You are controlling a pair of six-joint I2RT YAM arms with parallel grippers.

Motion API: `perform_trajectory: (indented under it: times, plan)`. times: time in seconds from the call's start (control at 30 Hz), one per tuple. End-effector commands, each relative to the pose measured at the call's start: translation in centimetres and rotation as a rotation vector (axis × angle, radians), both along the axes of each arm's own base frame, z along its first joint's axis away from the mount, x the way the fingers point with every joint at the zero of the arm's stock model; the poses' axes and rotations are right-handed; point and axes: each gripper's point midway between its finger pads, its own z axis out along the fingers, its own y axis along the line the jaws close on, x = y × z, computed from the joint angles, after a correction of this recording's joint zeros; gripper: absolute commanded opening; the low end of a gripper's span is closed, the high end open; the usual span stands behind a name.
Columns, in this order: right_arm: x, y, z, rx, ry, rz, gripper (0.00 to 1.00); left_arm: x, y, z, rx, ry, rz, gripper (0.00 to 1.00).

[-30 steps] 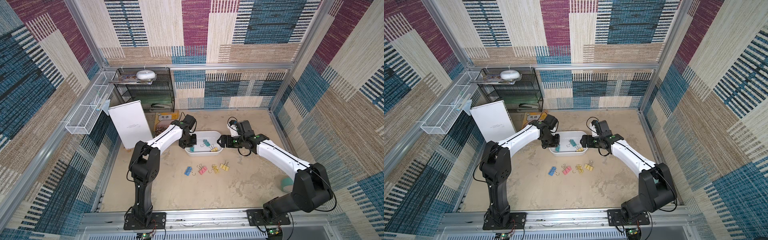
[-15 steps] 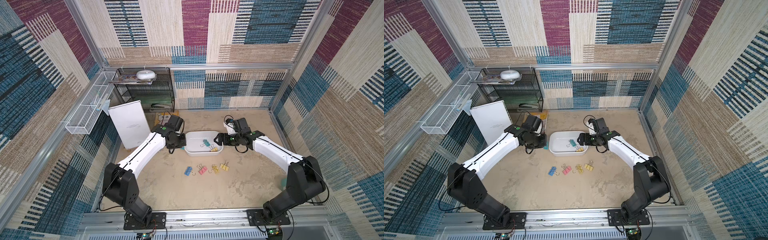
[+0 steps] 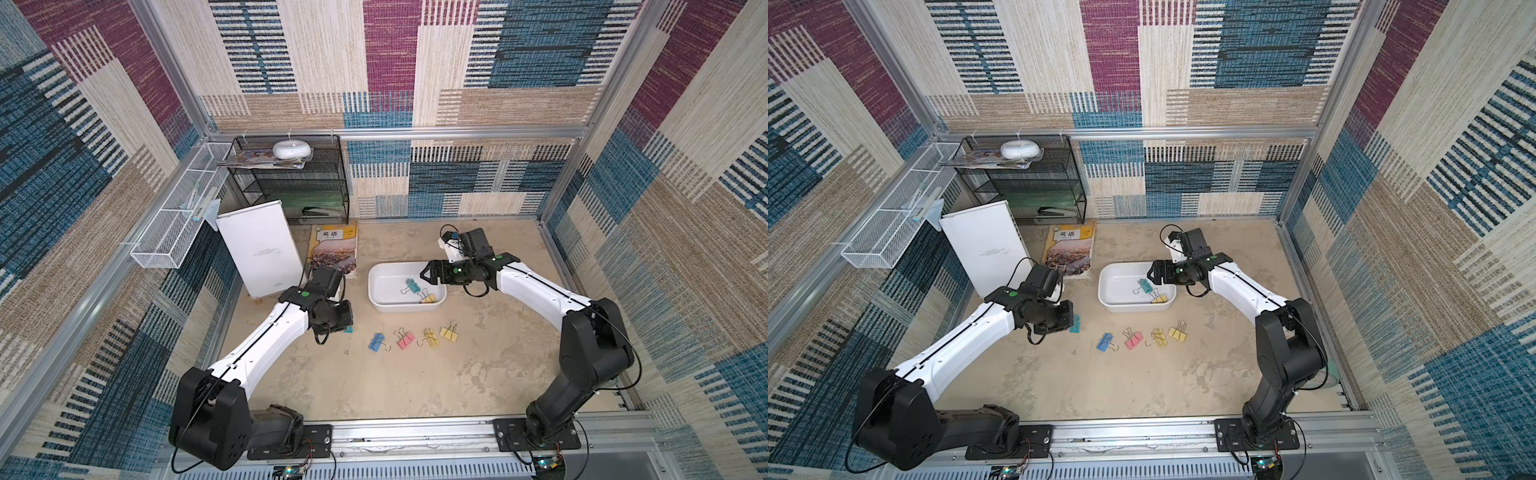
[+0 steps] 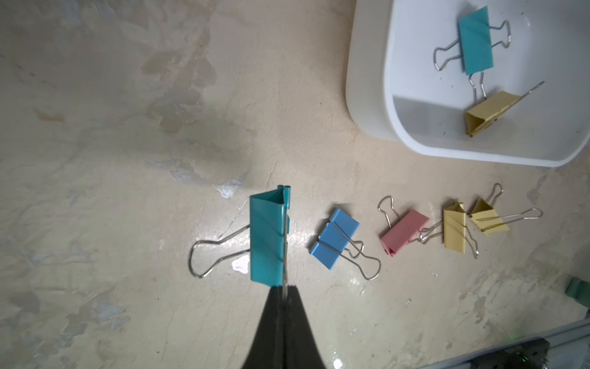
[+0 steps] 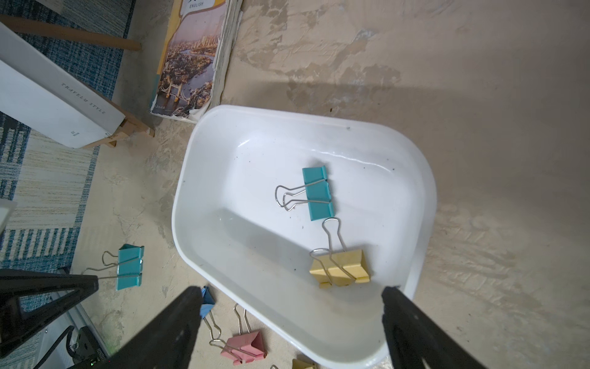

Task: Take out the binder clips from the storage box
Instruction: Place the binder clip at the center of the board.

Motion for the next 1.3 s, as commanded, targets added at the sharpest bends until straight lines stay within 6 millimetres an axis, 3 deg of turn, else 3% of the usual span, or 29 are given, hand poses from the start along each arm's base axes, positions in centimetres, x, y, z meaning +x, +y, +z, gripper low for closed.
perform_trajectory:
  times: [0.0, 0.33, 0.57, 0.67, 0.77, 0.9, 1.03, 1.27]
  plan:
    - [-0.1, 0.4, 0.1, -0.006, -0.003, 0.024, 0.91, 0.1, -1.5, -0.3, -0.088, -0.005, -0.022, 0.00]
    - [-0.4, 2.0, -1.4, -0.024, 0.032, 0.092, 0.77, -1.6, -1.6, -3.9, -0.086, 0.120, -0.042, 0.00]
    - [-0.1, 2.7, -3.4, -0.044, 0.073, 0.116, 0.67, -1.6, -1.4, -5.1, -0.059, 0.152, -0.043, 0.01]
    - [0.5, 3.0, -3.9, -0.071, 0.075, 0.117, 0.63, -1.5, -1.2, -5.0, -0.045, 0.150, -0.043, 0.12]
    - [1.3, 3.6, -4.1, -0.135, 0.048, 0.117, 0.60, -1.4, -0.8, -4.7, -0.025, 0.141, -0.038, 0.33]
    - [2.3, 4.4, -4.3, -0.277, -0.007, 0.112, 0.58, -1.4, -0.5, -4.1, -0.007, 0.129, -0.036, 0.48]
    - [2.8, 5.2, -5.4, -0.451, -0.049, 0.121, 0.52, -1.4, -0.2, -3.4, 0.005, 0.114, -0.034, 0.48]
    - [3.1, 6.2, -6.6, -0.607, -0.091, 0.122, 0.44, -0.5, 1.0, -1.4, 0.059, 0.055, -0.019, 0.66]
